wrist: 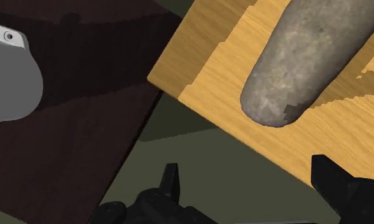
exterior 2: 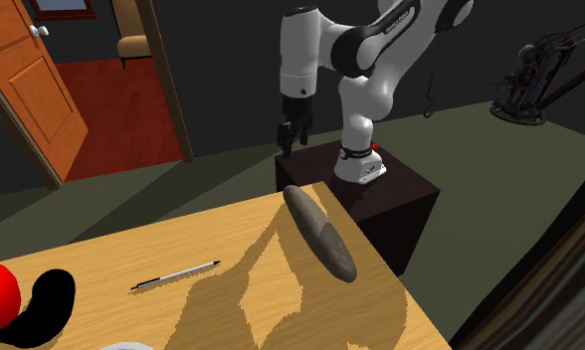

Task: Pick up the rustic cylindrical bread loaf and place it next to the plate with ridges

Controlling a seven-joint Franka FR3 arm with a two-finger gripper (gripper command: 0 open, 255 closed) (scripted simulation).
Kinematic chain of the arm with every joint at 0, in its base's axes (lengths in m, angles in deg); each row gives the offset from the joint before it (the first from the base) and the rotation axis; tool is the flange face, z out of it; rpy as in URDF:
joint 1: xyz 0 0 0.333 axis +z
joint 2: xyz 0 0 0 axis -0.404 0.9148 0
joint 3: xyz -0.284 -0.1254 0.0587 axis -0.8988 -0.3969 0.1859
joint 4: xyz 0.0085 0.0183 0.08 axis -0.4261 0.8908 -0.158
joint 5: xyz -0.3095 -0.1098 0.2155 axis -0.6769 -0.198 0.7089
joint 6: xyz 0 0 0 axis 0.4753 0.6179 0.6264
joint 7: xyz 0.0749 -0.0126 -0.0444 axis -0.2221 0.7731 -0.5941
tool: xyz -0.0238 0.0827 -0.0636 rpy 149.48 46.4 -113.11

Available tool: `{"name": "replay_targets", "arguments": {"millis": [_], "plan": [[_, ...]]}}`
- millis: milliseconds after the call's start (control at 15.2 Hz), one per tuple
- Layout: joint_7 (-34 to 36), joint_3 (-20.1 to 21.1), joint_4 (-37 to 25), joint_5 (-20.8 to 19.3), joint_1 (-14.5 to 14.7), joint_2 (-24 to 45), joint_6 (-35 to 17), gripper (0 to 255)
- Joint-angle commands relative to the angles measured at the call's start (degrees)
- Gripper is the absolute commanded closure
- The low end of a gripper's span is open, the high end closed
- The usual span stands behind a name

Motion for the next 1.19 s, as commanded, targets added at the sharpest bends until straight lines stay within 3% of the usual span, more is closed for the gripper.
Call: {"name": "replay_targets", "arguments": {"millis": [0,330,792,1122], "plan": [[8.05,4.62,0.19,2.17,-1.53,3.17,-4.46,0],[25.55,15.44,-1.04,3.65,-8.0,12.95,-15.21,0],[26.64,18.99,0.91,2.86,-9.94,18.47,-22.61,0],[26.78,19.3,1.05,2.7,-10.15,18.99,-23.25,0]]}}
